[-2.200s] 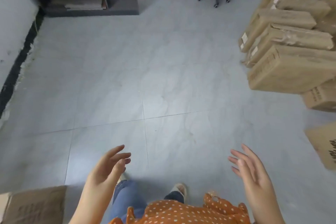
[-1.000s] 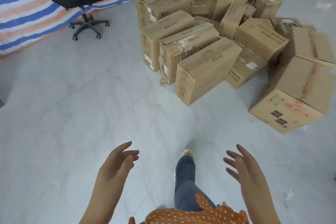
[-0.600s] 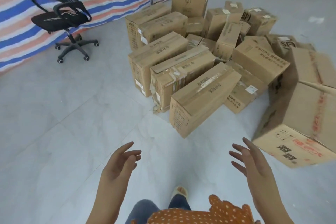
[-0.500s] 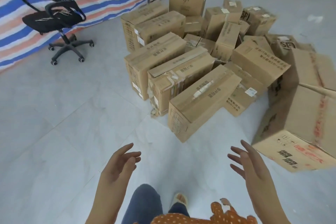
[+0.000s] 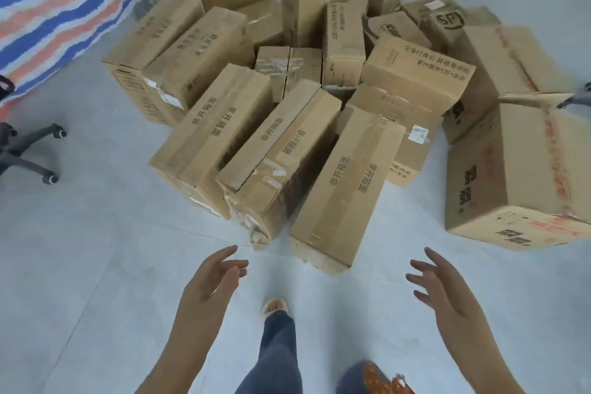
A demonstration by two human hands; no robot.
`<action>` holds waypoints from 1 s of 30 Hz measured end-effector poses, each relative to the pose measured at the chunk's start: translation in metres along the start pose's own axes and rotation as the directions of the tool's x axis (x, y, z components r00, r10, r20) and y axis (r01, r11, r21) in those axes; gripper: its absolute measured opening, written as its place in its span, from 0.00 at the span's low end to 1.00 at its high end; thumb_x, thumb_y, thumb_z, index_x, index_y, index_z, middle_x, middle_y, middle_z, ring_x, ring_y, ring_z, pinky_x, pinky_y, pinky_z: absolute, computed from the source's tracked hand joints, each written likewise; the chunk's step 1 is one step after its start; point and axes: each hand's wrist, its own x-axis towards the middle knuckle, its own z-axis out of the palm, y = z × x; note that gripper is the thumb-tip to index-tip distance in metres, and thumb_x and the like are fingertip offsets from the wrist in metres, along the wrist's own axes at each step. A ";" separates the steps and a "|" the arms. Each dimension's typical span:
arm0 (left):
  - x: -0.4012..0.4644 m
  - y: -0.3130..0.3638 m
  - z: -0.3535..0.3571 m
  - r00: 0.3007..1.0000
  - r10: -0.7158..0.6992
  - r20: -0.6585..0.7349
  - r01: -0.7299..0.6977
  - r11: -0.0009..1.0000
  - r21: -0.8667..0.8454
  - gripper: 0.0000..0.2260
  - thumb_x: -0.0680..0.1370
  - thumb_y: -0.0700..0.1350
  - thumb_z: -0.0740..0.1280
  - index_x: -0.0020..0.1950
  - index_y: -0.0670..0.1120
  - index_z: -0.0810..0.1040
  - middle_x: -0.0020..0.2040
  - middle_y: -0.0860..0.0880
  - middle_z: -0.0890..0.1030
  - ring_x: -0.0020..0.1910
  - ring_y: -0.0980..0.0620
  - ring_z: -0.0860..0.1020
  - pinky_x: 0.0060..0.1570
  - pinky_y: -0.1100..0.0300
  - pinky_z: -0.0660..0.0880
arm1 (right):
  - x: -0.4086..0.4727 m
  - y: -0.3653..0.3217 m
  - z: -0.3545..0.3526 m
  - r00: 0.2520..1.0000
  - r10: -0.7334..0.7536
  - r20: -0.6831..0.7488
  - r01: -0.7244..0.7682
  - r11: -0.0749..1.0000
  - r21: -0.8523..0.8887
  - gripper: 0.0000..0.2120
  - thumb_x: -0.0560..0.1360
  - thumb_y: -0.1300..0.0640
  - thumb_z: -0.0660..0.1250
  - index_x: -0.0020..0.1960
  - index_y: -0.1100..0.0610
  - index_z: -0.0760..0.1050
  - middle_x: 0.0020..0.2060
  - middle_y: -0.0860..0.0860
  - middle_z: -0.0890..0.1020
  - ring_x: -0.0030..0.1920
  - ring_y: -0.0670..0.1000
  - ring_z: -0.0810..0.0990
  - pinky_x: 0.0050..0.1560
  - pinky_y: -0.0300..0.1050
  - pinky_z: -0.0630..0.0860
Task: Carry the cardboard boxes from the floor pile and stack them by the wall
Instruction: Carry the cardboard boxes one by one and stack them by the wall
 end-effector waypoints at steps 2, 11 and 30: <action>0.041 -0.004 0.006 0.993 -0.033 0.112 0.022 0.995 0.097 0.12 0.80 0.42 0.63 0.56 0.58 0.77 0.48 0.57 0.84 0.52 0.58 0.80 0.59 0.55 0.74 | 0.027 0.008 0.010 0.998 0.060 -0.021 -0.061 0.998 -0.016 0.14 0.80 0.54 0.58 0.64 0.43 0.71 0.54 0.41 0.81 0.52 0.42 0.81 0.54 0.43 0.75; 0.251 -0.147 0.128 0.945 -0.271 0.184 0.215 0.937 0.275 0.13 0.79 0.46 0.65 0.64 0.54 0.73 0.58 0.55 0.77 0.57 0.55 0.75 0.49 0.73 0.69 | 0.175 0.194 0.093 0.895 0.443 -0.051 -0.444 0.896 0.001 0.24 0.80 0.54 0.62 0.74 0.50 0.61 0.68 0.52 0.71 0.63 0.52 0.74 0.62 0.49 0.72; 0.303 -0.168 0.211 0.820 -0.394 0.415 0.402 0.913 0.072 0.19 0.75 0.55 0.69 0.65 0.64 0.70 0.61 0.64 0.77 0.62 0.59 0.73 0.61 0.40 0.66 | 0.233 0.222 0.091 0.935 0.351 0.043 -0.333 0.836 0.436 0.17 0.79 0.49 0.62 0.67 0.38 0.69 0.58 0.38 0.80 0.55 0.43 0.81 0.45 0.47 0.81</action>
